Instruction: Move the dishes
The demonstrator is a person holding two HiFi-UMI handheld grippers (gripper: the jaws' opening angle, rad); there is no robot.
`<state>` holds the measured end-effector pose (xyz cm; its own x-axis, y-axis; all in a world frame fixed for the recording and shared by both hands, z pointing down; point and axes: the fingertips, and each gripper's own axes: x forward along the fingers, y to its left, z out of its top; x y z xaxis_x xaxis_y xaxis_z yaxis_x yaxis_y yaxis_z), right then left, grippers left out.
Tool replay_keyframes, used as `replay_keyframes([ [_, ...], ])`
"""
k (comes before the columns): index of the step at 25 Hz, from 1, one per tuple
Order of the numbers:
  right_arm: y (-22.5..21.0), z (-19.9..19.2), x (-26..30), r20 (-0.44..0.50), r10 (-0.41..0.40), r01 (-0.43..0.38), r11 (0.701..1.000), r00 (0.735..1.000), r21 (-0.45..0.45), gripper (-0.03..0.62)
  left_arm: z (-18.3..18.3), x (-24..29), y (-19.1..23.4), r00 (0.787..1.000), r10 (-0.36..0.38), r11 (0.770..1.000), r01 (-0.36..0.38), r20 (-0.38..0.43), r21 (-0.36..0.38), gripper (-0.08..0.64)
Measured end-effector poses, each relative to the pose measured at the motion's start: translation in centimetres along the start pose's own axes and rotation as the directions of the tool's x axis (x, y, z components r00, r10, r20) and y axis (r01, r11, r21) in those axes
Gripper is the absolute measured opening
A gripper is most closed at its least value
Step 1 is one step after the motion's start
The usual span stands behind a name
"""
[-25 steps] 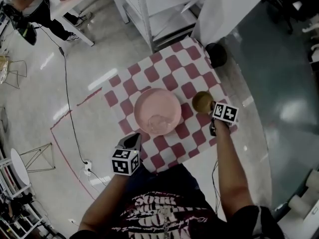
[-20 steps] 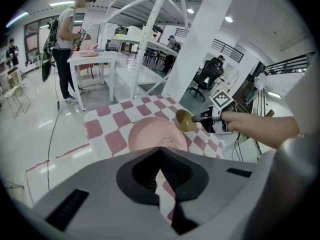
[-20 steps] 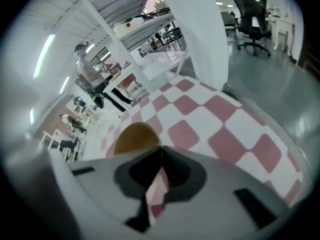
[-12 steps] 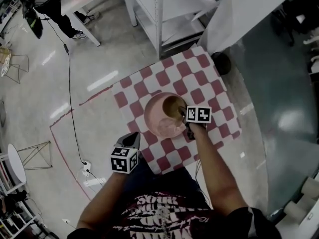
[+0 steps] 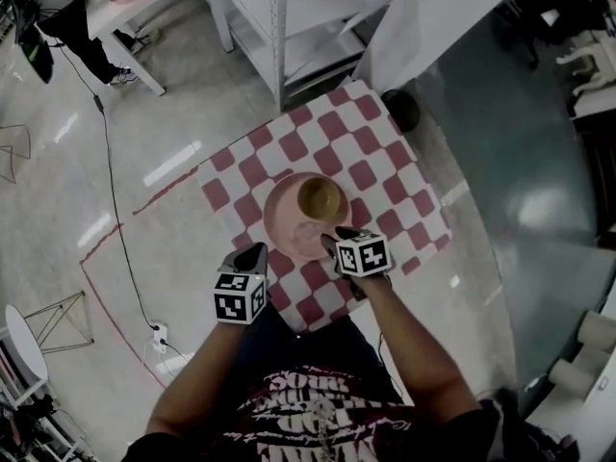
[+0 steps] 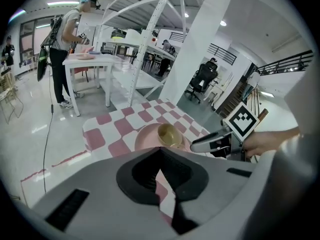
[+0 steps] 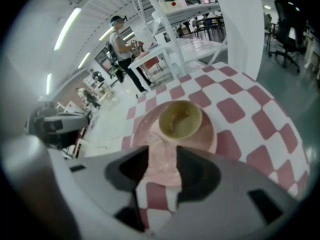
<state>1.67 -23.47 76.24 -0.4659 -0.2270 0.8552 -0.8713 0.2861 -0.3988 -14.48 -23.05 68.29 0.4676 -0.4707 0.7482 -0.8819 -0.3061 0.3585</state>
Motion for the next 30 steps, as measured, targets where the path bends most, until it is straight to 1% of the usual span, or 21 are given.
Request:
replay_keyframes([
  [2, 0.7, -1.0, 1.0, -0.033, -0.016, 0.016, 1.000, 0.999, -0.004, 0.195, -0.2, -0.1, 0.3, 1.000, -0.003, 1.000, 0.003, -0.007, 0.004, 0.029],
  [5, 0.6, -2.3, 2.4, -0.086, -0.085, 0.082, 0.996, 0.993, -0.031, 0.195, -0.9, -0.3, 1.6, 0.999, 0.003, 1.000, -0.004, -0.034, -0.016, 0.029],
  [7, 0.3, -2.5, 2.6, -0.092, -0.128, 0.125, 0.991, 0.988, -0.038, 0.189, -1.1, -0.3, 2.4, 0.999, 0.005, 1.000, -0.007, -0.041, -0.025, 0.029],
  [10, -0.2, -2.4, 2.6, -0.079, -0.162, 0.162, 0.987, 0.984, -0.008, 0.168, -1.5, -0.1, 3.6, 0.999, -0.007, 1.000, 0.006, -0.053, -0.029, 0.029],
  [12, -0.5, -2.6, 2.6, -0.084, -0.193, 0.193, 0.981, 0.978, -0.004, 0.127, -2.0, 0.1, 4.2, 0.997, -0.024, 0.999, 0.022, -0.073, -0.041, 0.029],
  [14, -0.9, -2.8, 2.5, -0.089, -0.230, 0.231, 0.973, 0.969, -0.003, 0.115, -2.2, 0.2, 4.5, 0.995, -0.044, 0.998, 0.040, -0.084, -0.046, 0.029],
  [15, -1.1, -2.7, 2.5, -0.085, -0.254, 0.255, 0.967, 0.963, -0.004, 0.100, -2.2, 0.3, 4.6, 0.995, -0.054, 0.998, 0.050, -0.085, -0.043, 0.029],
  [16, -1.3, -2.6, 2.4, -0.076, -0.283, 0.283, 0.959, 0.956, -0.011, 0.067, -2.1, 0.3, 4.7, 0.994, -0.063, 0.997, 0.060, -0.084, -0.038, 0.029],
  [18, -1.7, -2.2, 2.5, -0.056, -0.326, 0.325, 0.945, 0.944, -0.026, 0.044, -2.1, 0.5, 4.7, 0.993, -0.083, 0.996, 0.081, -0.086, -0.028, 0.029],
  [24, -1.3, -1.8, 2.5, -0.060, -0.333, 0.334, 0.943, 0.941, 0.006, 0.043, -2.4, 1.5, 3.7, 0.984, -0.144, 0.989, 0.145, -0.106, -0.002, 0.029],
  [28, -0.5, -1.3, 1.1, -0.058, -0.317, 0.319, 0.947, 0.947, 0.026, 0.044, -1.7, 2.4, 2.8, 0.978, -0.171, 0.984, 0.176, -0.115, 0.031, 0.029],
  [30, -0.5, -1.3, 0.1, -0.046, -0.301, 0.304, 0.951, 0.952, 0.062, 0.044, -1.4, 2.7, 2.0, 0.976, -0.180, 0.981, 0.187, -0.125, 0.046, 0.029],
])
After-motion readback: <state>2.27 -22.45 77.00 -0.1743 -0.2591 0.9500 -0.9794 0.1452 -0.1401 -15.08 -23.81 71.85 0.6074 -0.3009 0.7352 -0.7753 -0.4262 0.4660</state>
